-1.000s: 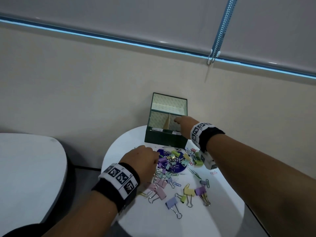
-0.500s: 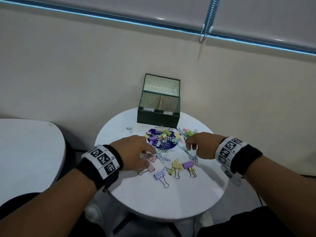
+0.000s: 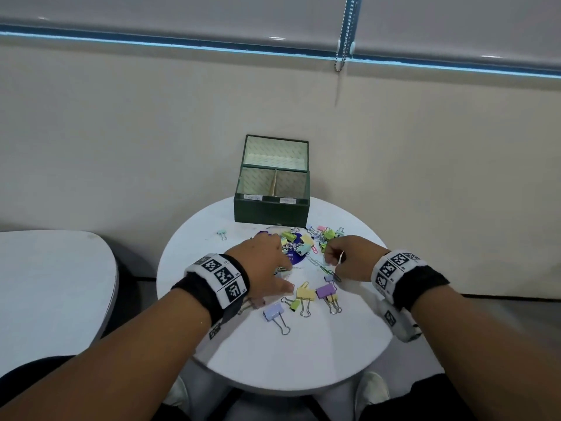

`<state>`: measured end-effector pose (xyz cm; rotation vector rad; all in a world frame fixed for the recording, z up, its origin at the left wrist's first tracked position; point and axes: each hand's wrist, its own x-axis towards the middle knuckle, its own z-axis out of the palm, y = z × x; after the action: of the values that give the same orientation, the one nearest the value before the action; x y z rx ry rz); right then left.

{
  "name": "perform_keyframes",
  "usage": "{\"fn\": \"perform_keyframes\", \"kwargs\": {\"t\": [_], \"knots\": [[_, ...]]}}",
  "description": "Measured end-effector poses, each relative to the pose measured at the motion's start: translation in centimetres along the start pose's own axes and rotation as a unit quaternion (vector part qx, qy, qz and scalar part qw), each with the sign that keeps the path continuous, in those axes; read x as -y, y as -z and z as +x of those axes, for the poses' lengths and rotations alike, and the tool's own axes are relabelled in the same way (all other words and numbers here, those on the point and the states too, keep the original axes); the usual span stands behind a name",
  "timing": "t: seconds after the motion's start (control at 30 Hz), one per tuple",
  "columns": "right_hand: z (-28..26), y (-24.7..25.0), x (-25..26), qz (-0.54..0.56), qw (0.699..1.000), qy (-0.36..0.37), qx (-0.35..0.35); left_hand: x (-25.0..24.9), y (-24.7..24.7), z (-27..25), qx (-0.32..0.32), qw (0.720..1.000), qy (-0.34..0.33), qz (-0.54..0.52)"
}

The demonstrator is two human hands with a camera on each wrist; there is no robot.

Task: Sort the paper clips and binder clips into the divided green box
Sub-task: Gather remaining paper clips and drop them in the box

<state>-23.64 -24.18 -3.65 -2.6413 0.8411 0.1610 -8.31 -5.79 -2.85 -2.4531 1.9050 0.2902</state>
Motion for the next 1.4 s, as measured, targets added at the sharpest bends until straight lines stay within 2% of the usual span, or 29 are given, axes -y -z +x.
{"fn": "perform_keyframes", "kwargs": {"t": [0.1, 0.37, 0.53, 0.67, 0.83, 0.93, 1.07, 1.13, 1.3, 1.4], "knots": [[0.0, -0.6, -0.2, 0.003, 1.000, 0.002, 0.006, 0.1, -0.3, 0.8, 0.015, 1.000, 0.019, 0.012], [0.5, -1.5, -0.5, 0.003, 0.997, 0.004, -0.076, -0.5, -0.4, 1.9, -0.015, 0.999, 0.004, -0.033], [1.0, -1.6, -0.1, -0.005, 0.998, 0.034, -0.049, -1.1, 0.0, 1.5, -0.019, 1.000, -0.018, -0.004], [1.3, -1.4, 0.4, -0.031, 0.996, 0.073, -0.038, -1.4, 0.5, 1.1, -0.067, 0.997, 0.015, -0.039], [1.1, -1.6, 0.3, -0.006, 0.994, 0.059, -0.097, -1.7, 1.1, 0.9, -0.100, 0.990, 0.056, -0.080], [1.3, -1.0, 0.5, -0.003, 0.992, 0.067, -0.108, -1.5, 1.0, 0.9, -0.093, 0.989, 0.052, -0.100], [1.3, -0.6, 0.1, 0.008, 0.988, 0.051, -0.148, -1.4, 0.9, 1.3, -0.029, 0.996, 0.044, -0.066], [1.3, -0.7, 0.0, -0.006, 0.990, 0.030, -0.139, -1.3, 0.8, 1.3, -0.019, 0.997, 0.046, -0.064], [1.1, -1.2, 0.3, -0.057, 0.997, -0.013, -0.058, -1.2, 0.6, 1.3, -0.054, 0.996, 0.036, -0.069], [0.9, -1.5, 0.5, -0.052, 0.998, -0.002, -0.043, -1.3, 0.6, 1.3, -0.042, 0.995, 0.026, -0.083]]}}
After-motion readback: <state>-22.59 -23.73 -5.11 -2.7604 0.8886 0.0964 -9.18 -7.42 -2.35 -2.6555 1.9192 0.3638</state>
